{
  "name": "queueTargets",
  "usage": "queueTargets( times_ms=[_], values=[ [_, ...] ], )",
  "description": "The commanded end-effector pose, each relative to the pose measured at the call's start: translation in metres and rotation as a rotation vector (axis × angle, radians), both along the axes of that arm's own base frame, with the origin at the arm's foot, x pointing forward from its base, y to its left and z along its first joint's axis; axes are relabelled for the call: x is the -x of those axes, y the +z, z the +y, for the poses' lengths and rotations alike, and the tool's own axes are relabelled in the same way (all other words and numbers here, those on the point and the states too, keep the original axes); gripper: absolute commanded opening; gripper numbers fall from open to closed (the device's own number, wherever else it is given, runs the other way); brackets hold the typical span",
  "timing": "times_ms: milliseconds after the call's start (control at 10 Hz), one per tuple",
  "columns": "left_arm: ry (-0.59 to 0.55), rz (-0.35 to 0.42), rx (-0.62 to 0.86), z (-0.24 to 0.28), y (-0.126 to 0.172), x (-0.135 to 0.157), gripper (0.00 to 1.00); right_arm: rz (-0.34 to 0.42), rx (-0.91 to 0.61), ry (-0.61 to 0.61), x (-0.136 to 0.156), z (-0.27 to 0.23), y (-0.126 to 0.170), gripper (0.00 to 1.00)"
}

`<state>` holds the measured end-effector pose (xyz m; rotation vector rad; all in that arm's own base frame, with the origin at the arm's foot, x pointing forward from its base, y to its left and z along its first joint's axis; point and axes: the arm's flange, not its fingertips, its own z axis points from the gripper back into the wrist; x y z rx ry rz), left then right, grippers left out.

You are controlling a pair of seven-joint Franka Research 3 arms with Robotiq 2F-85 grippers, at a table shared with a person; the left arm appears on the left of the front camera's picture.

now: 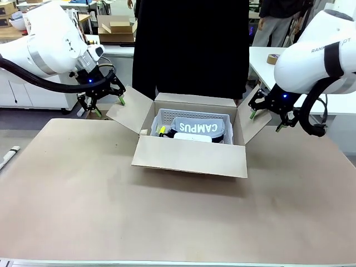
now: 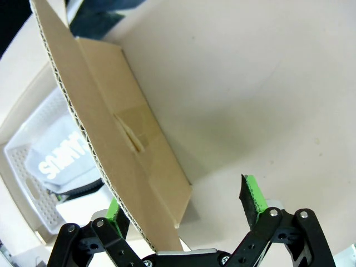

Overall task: Pack the gift set into the box.
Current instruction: Lift both hands away from the flaps of the Package Box.

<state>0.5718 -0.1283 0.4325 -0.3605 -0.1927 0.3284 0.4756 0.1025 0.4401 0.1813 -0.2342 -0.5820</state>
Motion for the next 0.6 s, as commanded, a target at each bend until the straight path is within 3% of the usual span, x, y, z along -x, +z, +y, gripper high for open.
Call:
queueTargets(
  times_ms=[0,200,300,400,500],
  values=[
    [0.014,0.003,-0.015,0.000,0.001,0.000,1.00,0.000,0.000,0.000,0.000,0.000,0.000,1.00],
    [0.000,0.000,0.000,0.000,0.000,0.000,1.00,0.000,0.000,0.000,0.000,0.000,0.000,1.00],
    [-0.041,0.037,0.058,0.004,0.022,0.006,1.00,-0.045,-0.038,0.025,0.019,-0.008,0.016,1.00],
    [-0.121,0.092,0.180,0.013,0.056,0.025,1.00,-0.158,-0.052,0.057,0.054,-0.019,0.037,1.00],
    [-0.166,0.067,0.238,0.030,0.093,0.058,1.00,-0.310,-0.065,0.124,0.105,-0.028,0.057,1.00]
  ],
)
